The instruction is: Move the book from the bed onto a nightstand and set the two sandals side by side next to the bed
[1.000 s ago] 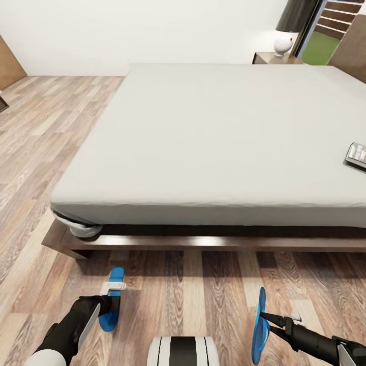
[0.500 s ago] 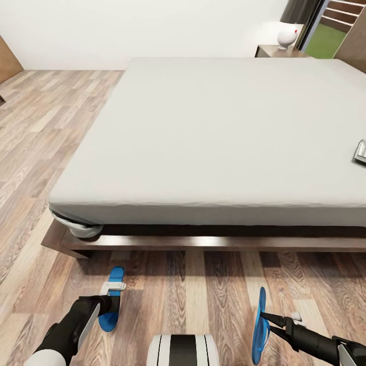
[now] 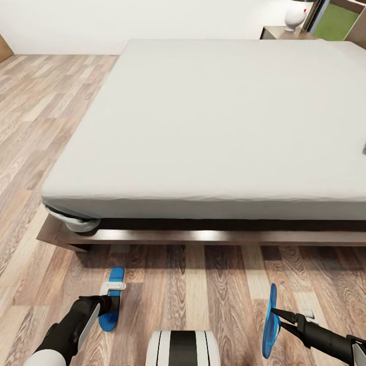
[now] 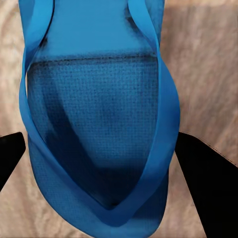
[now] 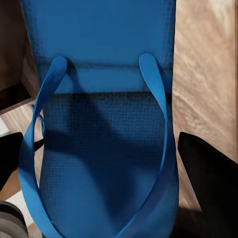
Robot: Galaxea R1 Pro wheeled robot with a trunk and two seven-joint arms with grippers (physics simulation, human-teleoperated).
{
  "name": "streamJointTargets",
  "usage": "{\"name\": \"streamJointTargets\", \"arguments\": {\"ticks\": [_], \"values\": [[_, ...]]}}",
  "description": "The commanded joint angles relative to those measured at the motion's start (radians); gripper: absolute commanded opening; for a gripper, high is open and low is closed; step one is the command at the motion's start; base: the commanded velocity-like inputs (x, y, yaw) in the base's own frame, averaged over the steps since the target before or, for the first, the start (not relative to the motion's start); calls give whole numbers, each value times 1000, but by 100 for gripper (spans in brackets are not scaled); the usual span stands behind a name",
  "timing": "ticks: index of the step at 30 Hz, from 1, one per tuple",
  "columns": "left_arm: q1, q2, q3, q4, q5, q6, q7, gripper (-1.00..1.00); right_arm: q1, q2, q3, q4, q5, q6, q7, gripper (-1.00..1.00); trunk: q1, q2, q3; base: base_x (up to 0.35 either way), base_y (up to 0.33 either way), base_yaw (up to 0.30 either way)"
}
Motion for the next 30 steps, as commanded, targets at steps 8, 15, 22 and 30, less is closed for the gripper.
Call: {"name": "streamJointTargets", "arguments": {"ticks": [8, 15, 22, 30], "values": [[0, 0, 3, -2, -4, 5, -7, -100, 0, -1, -2, -4, -5, 8, 38, -100, 3, -2, -32, 0, 0, 0], [0, -1, 2, -2, -4, 5, -7, -100, 0, -1, -2, -4, -3, 8, 122, -100, 3, -2, -32, 0, 0, 0], [0, -1, 4, -4, -4, -1, -7, -100, 0, 0, -2, -4, -3, 8, 127, -100, 3, -2, -32, 0, 0, 0], [0, 0, 6, -4, -4, -24, -6, -100, 0, 1, -2, -3, -3, 8, 127, -100, 3, -2, -32, 0, 0, 0]]}}
